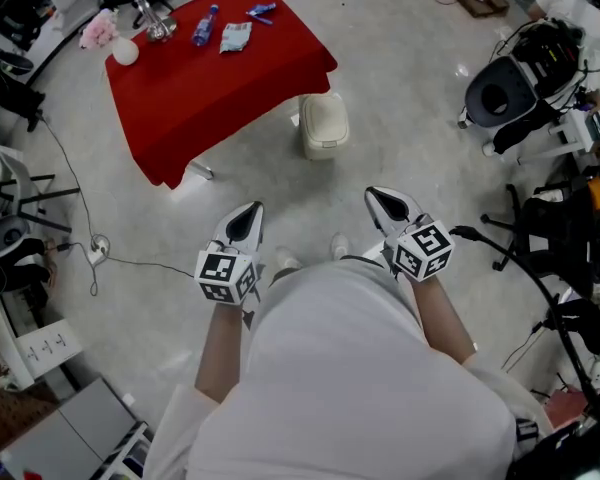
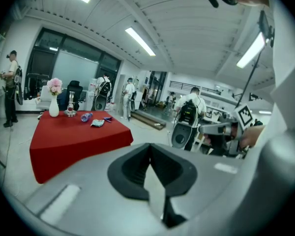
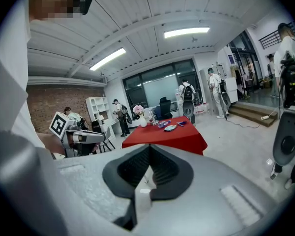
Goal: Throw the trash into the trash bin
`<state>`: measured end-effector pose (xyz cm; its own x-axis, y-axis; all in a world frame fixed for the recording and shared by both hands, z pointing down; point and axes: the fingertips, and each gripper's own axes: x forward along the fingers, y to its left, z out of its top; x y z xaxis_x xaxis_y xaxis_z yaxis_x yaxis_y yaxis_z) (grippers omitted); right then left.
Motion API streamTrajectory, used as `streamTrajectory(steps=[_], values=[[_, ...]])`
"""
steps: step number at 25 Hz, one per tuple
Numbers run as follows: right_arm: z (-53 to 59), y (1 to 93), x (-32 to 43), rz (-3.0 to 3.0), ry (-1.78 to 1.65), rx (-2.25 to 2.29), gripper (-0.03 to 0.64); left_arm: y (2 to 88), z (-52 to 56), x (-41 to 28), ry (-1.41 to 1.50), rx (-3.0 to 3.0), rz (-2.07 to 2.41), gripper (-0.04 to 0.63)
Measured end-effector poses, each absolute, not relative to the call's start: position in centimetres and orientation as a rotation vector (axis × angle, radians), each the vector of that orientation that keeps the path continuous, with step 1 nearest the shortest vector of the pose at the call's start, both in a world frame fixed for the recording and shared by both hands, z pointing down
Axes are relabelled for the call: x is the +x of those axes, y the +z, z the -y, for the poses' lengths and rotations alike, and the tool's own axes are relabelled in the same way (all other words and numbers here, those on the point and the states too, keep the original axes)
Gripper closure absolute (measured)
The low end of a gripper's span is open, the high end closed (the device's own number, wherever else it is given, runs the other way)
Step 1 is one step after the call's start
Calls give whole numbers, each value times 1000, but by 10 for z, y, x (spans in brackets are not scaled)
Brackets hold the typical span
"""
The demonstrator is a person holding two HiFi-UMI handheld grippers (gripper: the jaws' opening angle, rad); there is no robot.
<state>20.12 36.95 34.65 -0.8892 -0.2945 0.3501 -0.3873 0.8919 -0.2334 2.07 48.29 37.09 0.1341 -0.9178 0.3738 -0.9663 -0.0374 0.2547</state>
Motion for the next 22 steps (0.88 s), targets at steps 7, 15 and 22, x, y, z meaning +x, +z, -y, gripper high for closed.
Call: streamTrajectory(steps=[7, 15, 22], values=[[-388, 349, 186, 2744, 394, 521, 617, 375, -501, 4, 206, 2005, 1808, 589], [-399, 355, 181, 2718, 386, 616, 617, 386, -522, -14, 174, 2012, 1759, 589], [-402, 358, 175, 2707, 430, 640, 617, 390, -528, -30, 128, 1976, 1773, 589]])
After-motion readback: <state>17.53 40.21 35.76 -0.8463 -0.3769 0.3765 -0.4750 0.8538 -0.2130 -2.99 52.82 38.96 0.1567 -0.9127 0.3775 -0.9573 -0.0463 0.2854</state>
